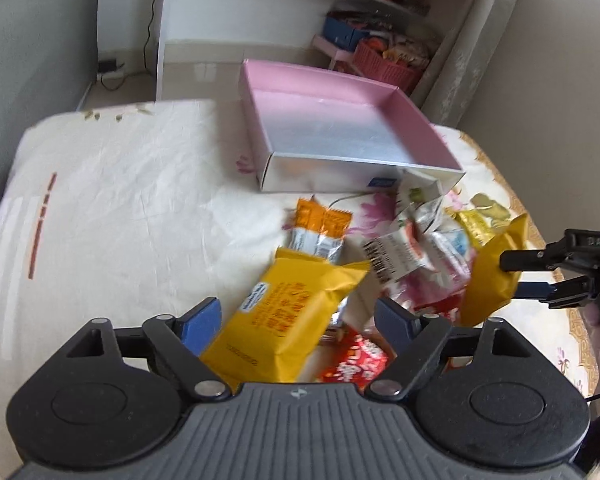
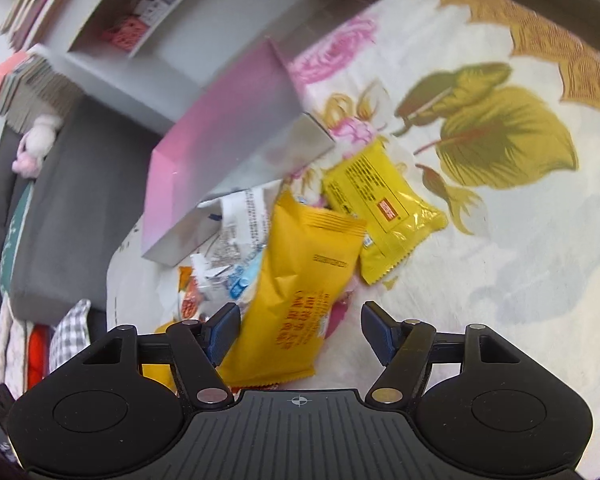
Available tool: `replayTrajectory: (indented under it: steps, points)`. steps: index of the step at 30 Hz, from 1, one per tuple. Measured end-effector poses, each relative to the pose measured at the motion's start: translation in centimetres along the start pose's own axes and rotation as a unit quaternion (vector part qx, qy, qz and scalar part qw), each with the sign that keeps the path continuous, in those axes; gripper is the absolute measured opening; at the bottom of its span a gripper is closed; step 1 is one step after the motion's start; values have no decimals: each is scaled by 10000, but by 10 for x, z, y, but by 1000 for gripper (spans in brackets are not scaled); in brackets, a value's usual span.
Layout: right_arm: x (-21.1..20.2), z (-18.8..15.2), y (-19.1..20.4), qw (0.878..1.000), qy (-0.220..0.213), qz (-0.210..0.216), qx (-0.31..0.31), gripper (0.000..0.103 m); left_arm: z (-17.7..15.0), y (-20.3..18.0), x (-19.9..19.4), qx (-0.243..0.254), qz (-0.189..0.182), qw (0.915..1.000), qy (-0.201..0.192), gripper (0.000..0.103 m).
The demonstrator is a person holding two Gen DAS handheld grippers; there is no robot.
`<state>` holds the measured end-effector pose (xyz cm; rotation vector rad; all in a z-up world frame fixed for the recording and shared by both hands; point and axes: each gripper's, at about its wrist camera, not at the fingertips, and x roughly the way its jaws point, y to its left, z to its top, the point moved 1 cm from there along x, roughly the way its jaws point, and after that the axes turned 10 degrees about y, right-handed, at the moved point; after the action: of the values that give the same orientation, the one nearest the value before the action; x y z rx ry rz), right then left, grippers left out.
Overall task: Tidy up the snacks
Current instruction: 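Grasp a yellow waffle sandwich pack with the left tool while the right tool grasps another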
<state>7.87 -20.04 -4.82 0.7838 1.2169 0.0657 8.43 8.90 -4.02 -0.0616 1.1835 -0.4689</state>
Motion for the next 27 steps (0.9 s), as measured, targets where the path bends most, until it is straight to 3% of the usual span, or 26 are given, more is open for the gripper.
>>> replayTrajectory:
  steps: [6, 12, 17, 22, 27]
  points:
    - [13, -1, 5, 9999, 64, -84, -86, 72, -3, 6, 16, 189, -50, 9994, 270, 79]
    - [24, -1, 6, 9998, 128, -130, -67, 73, -4, 11, 25, -95, -25, 9984, 553, 64]
    - [26, -2, 7, 9998, 80, -168, -62, 72, -5, 12, 20, -230, 92, 9983, 529, 55]
    - [23, -2, 5, 9998, 17, -190, 89, 53, -5, 15, 18, -560, 129, 9972, 469, 46]
    - [17, -3, 3, 9997, -48, -148, 171, 42, -3, 14, 15, -716, 342, 9959, 424, 42]
